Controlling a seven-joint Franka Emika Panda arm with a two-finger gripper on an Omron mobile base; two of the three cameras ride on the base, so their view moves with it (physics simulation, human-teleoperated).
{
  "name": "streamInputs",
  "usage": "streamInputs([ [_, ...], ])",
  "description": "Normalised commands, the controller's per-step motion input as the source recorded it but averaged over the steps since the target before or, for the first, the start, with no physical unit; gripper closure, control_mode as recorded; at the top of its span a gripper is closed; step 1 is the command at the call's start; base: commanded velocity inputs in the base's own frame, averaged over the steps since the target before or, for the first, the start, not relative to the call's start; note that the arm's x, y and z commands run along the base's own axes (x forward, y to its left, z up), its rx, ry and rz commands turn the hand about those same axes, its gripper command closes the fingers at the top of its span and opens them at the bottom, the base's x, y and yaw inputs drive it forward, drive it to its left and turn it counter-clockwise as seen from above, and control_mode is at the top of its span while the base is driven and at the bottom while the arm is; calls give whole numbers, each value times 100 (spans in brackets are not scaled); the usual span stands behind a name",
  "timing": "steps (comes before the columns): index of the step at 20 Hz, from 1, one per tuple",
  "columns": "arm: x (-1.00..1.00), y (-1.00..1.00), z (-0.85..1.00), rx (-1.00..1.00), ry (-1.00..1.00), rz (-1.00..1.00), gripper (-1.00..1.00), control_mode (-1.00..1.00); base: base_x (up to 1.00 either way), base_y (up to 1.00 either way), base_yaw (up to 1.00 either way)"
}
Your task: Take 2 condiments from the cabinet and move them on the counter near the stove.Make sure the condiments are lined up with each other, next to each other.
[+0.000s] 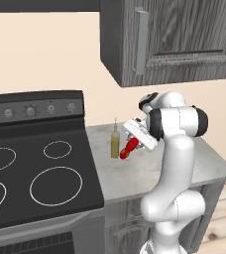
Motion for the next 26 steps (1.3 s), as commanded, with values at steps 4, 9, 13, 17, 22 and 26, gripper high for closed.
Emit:
streamInputs([
  [4,19,3,-30,1,0,0,100,-100,0,0,0],
  [9,17,8,-30,1,0,0,100,-100,0,0,0],
  [13,21,6,-18,2,0,0,100,-100,0,0,0],
  [17,23,4,-11,2,-2,0,100,-100,0,0,0],
  [22,12,7,-10,2,-3,0,100,-100,0,0,0],
  [26,1,9,-11,1,-4,0,100,-100,0,0,0],
])
